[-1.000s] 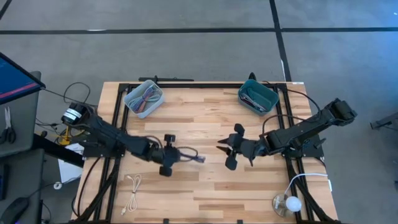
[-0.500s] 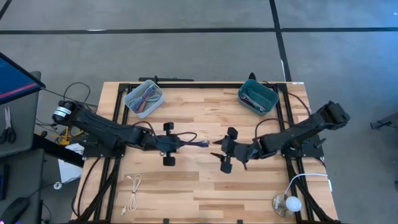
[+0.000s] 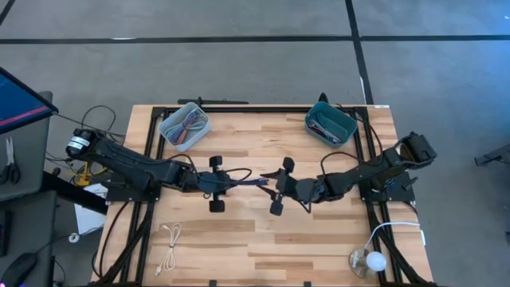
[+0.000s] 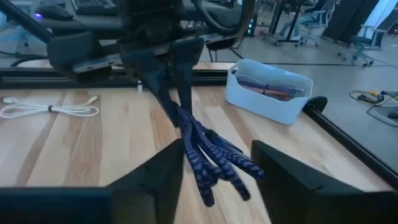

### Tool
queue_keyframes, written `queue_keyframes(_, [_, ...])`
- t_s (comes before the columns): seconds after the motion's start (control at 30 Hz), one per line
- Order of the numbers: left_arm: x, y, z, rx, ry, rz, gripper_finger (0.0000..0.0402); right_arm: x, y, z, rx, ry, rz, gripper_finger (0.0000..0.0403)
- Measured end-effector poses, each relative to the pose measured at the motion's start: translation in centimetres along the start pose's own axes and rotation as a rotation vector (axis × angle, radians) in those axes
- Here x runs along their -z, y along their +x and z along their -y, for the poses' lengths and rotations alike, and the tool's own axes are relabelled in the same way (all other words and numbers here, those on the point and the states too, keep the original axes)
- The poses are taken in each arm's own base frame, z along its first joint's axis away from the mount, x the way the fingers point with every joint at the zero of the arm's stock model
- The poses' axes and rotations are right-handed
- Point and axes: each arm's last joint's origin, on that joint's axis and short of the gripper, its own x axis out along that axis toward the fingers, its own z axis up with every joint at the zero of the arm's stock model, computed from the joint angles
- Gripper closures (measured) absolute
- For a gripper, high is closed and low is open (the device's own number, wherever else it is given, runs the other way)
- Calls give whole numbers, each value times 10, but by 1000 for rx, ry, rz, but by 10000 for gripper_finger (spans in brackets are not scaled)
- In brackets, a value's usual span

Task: Pick & Place USB Port
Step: Put the violet charger cable into the green bin

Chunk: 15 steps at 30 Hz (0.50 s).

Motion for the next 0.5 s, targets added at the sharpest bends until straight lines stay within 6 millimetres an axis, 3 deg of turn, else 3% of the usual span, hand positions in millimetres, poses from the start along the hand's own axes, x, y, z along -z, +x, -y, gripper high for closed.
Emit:
queue_keyframes(0.27, [0,0,-1,-15,-2,3,372,0,1,2,1,-23,2,378])
queue_keyframes(0.5, [-1,0,0,-13,-2,6,341,-1,0,0,-4,-40,6,385])
